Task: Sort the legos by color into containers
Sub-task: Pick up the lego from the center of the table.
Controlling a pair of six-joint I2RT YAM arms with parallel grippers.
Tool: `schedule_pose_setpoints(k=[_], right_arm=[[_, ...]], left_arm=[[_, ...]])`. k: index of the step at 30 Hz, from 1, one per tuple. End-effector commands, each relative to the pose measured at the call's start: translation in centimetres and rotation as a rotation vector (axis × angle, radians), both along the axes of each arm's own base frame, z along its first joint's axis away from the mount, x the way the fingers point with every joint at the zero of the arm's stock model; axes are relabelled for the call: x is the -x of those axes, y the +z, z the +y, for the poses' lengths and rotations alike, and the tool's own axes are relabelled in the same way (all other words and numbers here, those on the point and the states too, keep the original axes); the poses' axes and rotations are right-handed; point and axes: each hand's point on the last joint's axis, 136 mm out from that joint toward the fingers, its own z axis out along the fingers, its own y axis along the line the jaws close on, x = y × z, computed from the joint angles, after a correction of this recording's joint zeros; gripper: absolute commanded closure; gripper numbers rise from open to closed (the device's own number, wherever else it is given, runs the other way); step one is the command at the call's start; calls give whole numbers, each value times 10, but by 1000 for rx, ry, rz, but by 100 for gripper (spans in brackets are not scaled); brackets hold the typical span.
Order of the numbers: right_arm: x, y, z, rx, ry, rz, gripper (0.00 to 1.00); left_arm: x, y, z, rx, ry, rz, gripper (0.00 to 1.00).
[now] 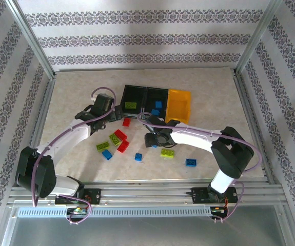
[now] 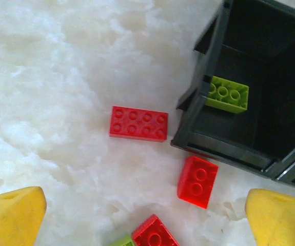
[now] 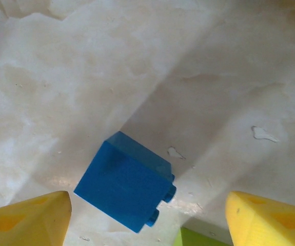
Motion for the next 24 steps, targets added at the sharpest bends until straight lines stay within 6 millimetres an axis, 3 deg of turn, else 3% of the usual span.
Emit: schedule_pose_setpoints(k=[1,14,24], right_arm=[[1,-2,12,-1,41,18,25],[-14,-21,-3,51,-25,52,43],[-19,-30,-7,49,-45,75,46]], left_arm=[[-3,6,14,33,68,-51,0],[1,-13,20,99,83,-8,0],[1,-19,22,109,88,10,0]])
